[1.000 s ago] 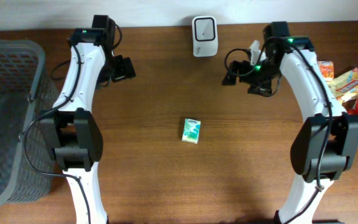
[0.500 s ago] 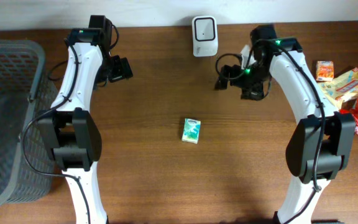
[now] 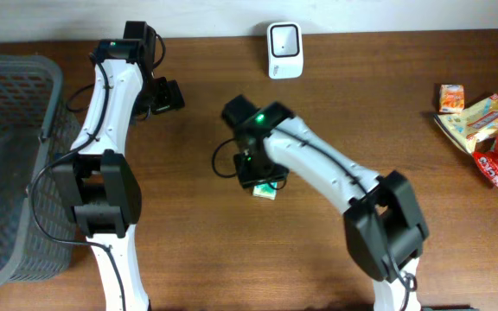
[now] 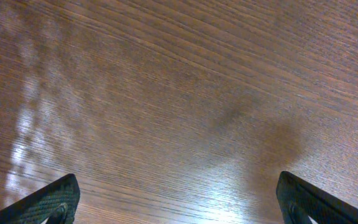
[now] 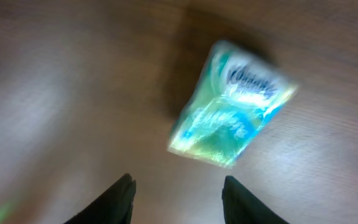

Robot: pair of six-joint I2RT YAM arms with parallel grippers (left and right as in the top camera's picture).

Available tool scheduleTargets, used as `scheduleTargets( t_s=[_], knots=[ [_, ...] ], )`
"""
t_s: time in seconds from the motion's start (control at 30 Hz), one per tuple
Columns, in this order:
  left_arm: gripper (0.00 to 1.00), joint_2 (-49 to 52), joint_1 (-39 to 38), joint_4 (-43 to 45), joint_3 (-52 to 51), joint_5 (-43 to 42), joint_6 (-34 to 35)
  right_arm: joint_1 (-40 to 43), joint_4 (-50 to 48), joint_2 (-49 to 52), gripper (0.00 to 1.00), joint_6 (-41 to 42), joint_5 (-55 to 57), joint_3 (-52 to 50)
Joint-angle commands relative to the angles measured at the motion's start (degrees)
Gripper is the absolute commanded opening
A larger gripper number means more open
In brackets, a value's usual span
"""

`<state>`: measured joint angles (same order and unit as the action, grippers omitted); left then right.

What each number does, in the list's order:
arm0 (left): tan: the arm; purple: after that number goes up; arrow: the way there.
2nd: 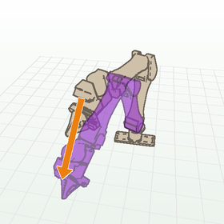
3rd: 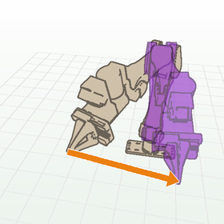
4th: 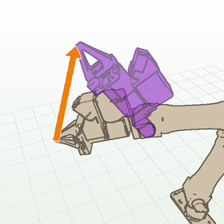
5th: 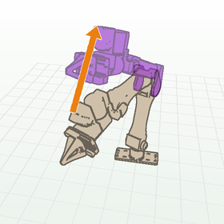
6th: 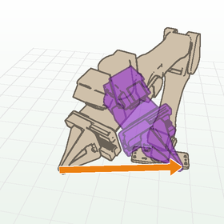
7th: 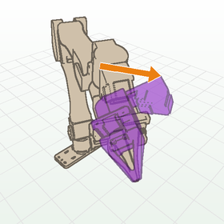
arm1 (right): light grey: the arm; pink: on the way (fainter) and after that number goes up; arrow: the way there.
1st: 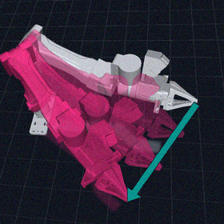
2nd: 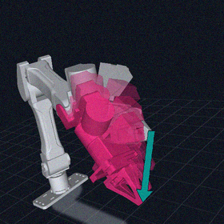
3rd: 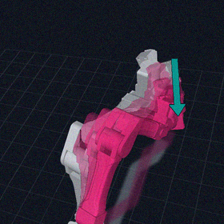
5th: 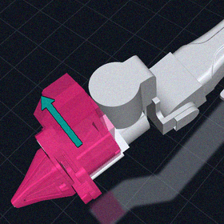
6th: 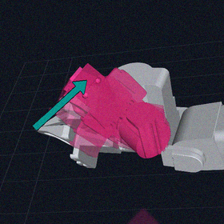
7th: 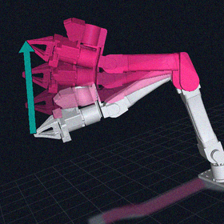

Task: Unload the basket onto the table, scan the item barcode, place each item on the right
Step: 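Lower the right gripper and grasp the green tissue pack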

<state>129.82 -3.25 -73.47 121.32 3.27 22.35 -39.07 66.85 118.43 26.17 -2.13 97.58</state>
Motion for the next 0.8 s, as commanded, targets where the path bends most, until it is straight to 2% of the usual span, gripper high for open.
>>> scheduleTargets(
  t_s=[0.0, 0.07, 0.2, 0.3, 0.4, 0.47, 0.5, 0.53, 0.6, 0.67, 0.77],
  knots=[
    [0.99, -1.14, 0.00, -0.04, 0.63, 0.46, 0.76, -6.62, -2.05, 2.93, 0.53, 9.35, 21.20, -0.44],
    [0.99, -1.14, 0.00, -0.04, 0.63, 0.44, 0.76, -7.85, -2.45, 4.98, 0.53, 13.81, 23.80, -0.52],
    [0.99, -1.14, 0.00, -0.04, 0.63, 0.44, 0.76, -7.74, -3.48, 9.55, 0.52, 13.77, 23.89, -0.52],
    [0.99, -1.14, 0.00, -0.04, 0.63, 0.44, 0.76, -7.52, -3.23, 11.96, 0.37, 13.75, 24.92, -0.55],
    [0.99, -1.14, -0.07, -0.04, 0.63, 0.46, 0.76, -6.54, 0.17, 12.07, 0.08, 13.75, 24.83, 1.31],
    [0.99, -1.14, -0.07, -0.04, 0.63, 0.46, 0.76, -5.57, 5.07, 12.00, 0.04, 13.75, 24.15, 5.53],
    [0.99, -1.14, -0.07, -0.04, 0.63, 0.46, 0.76, -4.42, 8.96, 12.00, 0.04, 13.03, 21.18, 10.67],
    [0.99, -1.14, -0.07, -0.04, 0.63, 0.46, 0.76, -2.36, 10.60, 12.00, 0.04, 8.79, 13.44, 15.87],
    [0.99, -1.14, -0.07, -0.04, 0.63, 0.46, 0.76, 2.54, 9.11, 12.00, 0.04, -3.41, -8.52, 20.81],
    [0.99, -1.14, -0.07, -0.04, 0.63, 0.46, 0.76, 8.81, 7.74, 12.24, 0.04, -12.02, -31.82, 20.26],
    [0.99, -1.14, -0.07, -0.04, 0.63, 0.46, 0.76, 12.07, 7.69, 12.24, 0.04, -15.47, -42.36, 17.94]
  ],
)
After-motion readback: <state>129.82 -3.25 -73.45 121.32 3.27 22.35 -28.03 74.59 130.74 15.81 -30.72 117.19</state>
